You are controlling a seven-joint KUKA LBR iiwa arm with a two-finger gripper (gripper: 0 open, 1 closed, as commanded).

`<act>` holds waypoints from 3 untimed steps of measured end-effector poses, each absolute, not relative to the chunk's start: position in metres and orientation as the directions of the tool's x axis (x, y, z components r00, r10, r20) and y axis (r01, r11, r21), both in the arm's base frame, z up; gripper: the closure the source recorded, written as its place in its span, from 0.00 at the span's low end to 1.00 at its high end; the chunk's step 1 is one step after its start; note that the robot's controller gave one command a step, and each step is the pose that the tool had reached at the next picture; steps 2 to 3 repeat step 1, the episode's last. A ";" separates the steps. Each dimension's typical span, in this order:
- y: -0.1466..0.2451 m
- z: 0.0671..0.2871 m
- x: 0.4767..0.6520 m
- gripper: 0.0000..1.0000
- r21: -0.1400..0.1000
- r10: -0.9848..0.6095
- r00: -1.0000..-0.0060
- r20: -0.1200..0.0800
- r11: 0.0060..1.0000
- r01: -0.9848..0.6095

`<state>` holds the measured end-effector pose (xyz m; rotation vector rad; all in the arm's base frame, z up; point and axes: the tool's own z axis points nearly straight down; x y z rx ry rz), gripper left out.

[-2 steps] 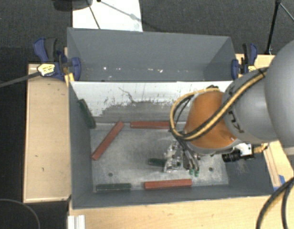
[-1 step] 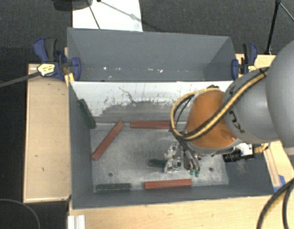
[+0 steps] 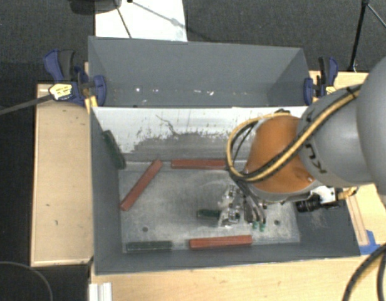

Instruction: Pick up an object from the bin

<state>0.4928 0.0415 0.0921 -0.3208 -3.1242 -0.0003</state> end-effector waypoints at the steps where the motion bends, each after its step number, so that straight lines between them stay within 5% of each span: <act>1: 0.042 0.106 0.493 1.00 0.001 0.202 -0.979 -0.001 0.979 0.202; 3: 0.042 0.106 0.493 1.00 0.001 0.202 -0.979 -0.001 0.979 0.202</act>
Offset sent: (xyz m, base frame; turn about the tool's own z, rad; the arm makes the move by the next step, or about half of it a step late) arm -0.0001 -0.0002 0.0448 0.0000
